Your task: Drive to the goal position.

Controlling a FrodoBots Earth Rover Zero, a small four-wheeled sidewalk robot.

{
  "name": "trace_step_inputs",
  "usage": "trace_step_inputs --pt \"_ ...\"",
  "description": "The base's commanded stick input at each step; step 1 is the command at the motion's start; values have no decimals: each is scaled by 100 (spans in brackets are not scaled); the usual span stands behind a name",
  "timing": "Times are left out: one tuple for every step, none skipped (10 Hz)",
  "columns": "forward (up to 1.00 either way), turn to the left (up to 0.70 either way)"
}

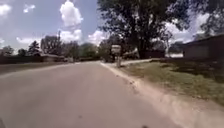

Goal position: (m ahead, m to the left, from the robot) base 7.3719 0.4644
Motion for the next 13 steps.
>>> trace_step_inputs --pt "85 0" --pt "85 0" --pt "85 6" --pt "85 28" --pt "85 34" --pt "85 34" --pt "85 33" --pt "85 14" --pt "85 0" --pt "85 0" --pt "85 0" --pt "85 0" --pt "85 0"
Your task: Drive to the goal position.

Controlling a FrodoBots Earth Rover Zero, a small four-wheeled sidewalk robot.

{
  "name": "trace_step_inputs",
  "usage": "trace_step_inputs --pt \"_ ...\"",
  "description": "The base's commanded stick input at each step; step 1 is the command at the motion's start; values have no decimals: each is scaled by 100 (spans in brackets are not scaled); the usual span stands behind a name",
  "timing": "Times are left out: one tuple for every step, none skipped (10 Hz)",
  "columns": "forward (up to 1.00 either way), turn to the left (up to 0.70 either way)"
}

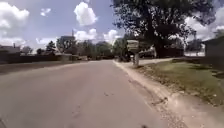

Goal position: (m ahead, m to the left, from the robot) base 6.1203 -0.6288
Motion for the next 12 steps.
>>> trace_step_inputs --pt "85 0" --pt "85 0" --pt "85 0" --pt "85 0" --pt "85 0" --pt "85 0" --pt "85 0" --pt "85 0" --pt "85 0" --pt "85 0" --pt "85 0" --pt "85 0"
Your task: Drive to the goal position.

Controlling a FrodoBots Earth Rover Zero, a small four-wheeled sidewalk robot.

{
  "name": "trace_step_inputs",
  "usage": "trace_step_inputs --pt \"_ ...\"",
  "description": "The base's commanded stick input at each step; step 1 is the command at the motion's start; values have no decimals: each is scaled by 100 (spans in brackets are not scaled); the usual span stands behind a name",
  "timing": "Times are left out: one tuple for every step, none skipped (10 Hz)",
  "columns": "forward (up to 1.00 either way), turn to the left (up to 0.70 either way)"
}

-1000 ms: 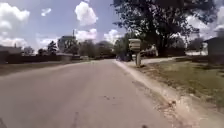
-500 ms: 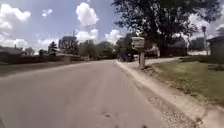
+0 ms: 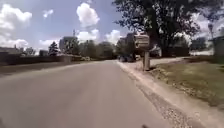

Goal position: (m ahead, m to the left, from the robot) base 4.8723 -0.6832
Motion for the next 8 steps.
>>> trace_step_inputs --pt "85 0" --pt "85 0" --pt "85 0" --pt "85 0" --pt "85 0" --pt "85 0" --pt "85 0" --pt "85 0"
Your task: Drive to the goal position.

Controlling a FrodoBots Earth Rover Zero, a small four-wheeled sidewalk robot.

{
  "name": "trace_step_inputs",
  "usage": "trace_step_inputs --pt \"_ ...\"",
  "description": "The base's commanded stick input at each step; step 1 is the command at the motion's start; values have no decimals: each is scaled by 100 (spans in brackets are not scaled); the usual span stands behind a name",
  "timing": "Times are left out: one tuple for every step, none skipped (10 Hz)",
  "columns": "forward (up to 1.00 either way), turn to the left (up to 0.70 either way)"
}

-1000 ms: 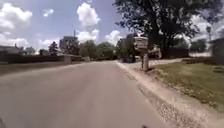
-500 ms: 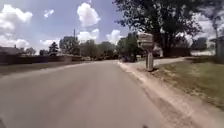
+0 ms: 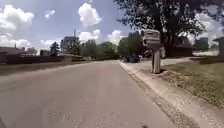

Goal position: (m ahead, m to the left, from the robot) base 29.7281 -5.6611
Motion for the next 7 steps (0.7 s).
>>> trace_step_inputs --pt "85 0" --pt "85 0" --pt "85 0" --pt "85 0" --pt "85 0" --pt "85 0" --pt "85 0"
